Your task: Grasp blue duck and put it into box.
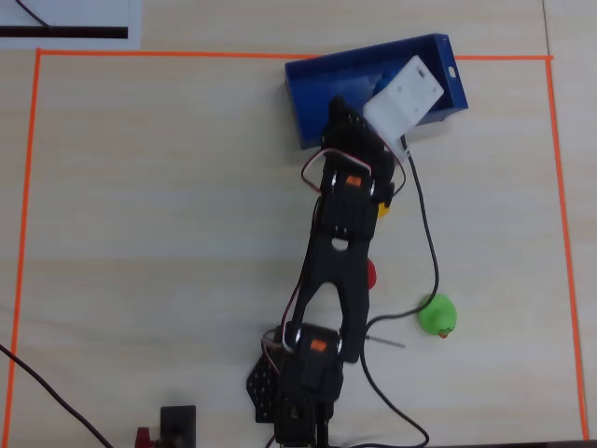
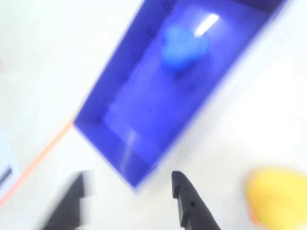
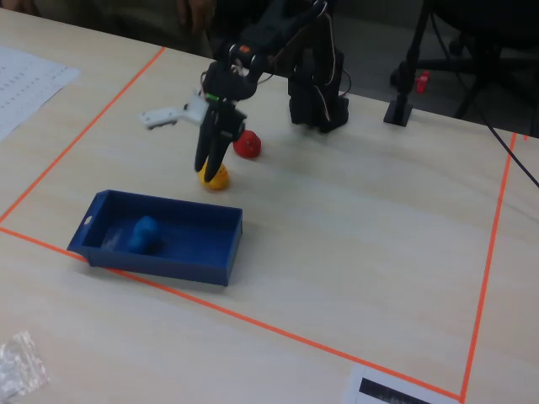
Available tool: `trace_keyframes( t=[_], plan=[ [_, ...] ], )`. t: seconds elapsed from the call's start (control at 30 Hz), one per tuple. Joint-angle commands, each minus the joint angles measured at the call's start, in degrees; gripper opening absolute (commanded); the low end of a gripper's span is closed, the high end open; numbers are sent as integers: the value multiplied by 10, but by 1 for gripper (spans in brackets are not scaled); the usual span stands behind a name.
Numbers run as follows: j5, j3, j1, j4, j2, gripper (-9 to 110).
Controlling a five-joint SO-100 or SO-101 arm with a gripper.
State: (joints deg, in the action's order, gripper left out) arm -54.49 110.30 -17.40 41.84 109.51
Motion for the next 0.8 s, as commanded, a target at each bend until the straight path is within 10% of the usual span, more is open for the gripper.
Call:
trace_keyframes(
  t=[0.0,0.77],
  plan=[
    [-21,189,29,69,292,0],
    [-153,679,91,296,801,0]
  ],
)
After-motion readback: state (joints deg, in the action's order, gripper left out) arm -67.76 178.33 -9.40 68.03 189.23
